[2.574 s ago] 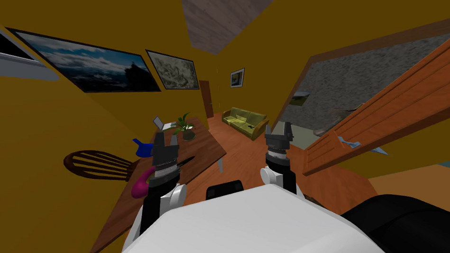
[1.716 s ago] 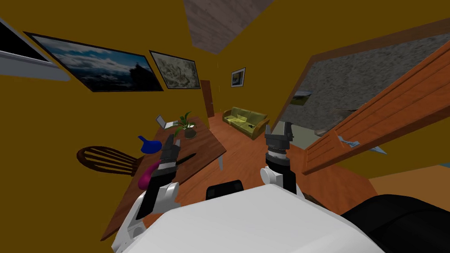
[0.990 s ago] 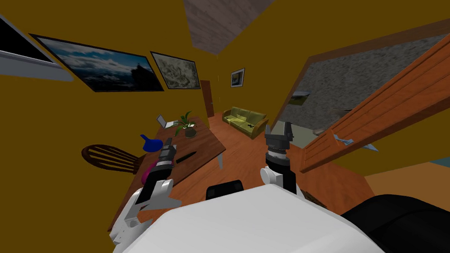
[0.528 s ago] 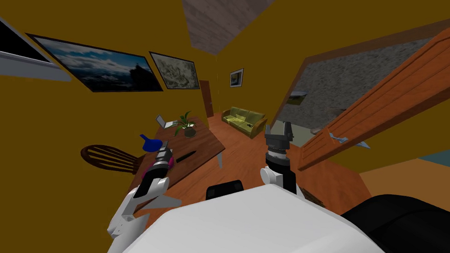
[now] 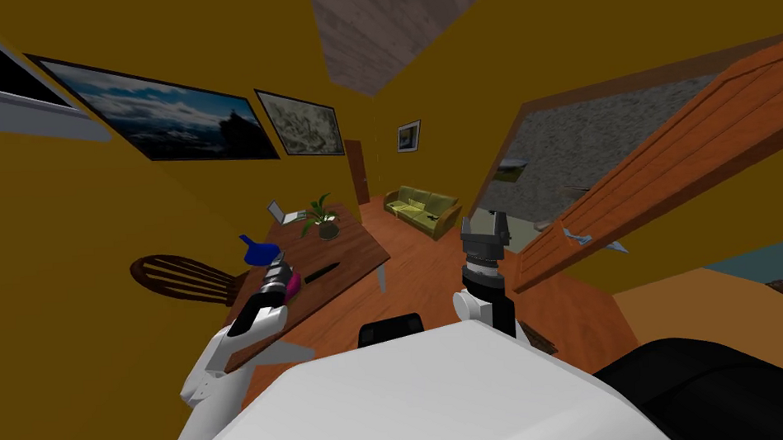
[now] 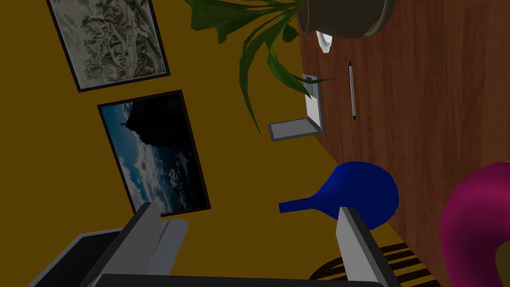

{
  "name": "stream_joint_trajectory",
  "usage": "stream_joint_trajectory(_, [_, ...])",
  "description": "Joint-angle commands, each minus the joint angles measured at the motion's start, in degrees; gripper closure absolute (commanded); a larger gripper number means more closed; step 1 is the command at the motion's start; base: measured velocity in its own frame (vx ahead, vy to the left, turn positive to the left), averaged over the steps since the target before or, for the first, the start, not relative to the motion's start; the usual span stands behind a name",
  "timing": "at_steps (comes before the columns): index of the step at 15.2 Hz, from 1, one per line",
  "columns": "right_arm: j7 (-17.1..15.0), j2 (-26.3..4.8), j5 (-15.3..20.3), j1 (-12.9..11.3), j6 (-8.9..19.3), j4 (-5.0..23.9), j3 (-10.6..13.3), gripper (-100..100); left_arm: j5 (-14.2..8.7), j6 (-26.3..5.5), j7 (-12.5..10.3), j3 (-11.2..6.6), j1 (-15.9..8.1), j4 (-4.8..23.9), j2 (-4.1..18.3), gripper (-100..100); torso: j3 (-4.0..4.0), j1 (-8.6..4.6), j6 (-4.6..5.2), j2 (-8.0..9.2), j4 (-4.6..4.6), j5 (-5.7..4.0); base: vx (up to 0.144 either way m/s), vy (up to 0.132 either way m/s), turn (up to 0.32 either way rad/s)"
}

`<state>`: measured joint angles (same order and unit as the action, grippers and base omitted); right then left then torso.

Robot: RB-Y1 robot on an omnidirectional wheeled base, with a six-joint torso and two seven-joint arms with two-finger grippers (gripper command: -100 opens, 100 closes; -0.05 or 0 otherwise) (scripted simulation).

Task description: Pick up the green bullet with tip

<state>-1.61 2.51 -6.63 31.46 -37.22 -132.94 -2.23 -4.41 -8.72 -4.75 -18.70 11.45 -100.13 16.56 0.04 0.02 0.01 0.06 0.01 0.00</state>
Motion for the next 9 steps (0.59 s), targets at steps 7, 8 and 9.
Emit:
stream_joint_trajectory(7, [0.00,0.00,0.00,0.00,0.00,0.00,0.00,0,-0.72,-8.94,-2.14,-4.93,-4.49,8.74,1.37,-100,-0.02,0.00,0.02,-0.04,-0.01,0.00,-0.013,-0.001,-0.078])
stream_joint_trajectory(8, [0.00,0.00,0.00,0.00,0.00,0.00,0.00,0,-0.94,-10.34,-2.76,-6.34,-5.68,10.34,1.87,-100,-0.02,0.00,0.00,-0.04,-0.01,0.01,-0.005,-0.002,-0.139])
stream_joint_trajectory(9, [0.00,0.00,0.00,0.00,0.00,0.00,0.00,0,-0.94,-11.40,-2.76,-6.34,-5.68,11.25,1.87,-100,-0.03,0.01,0.02,-0.05,-0.01,0.00,-0.003,0.000,-0.111])
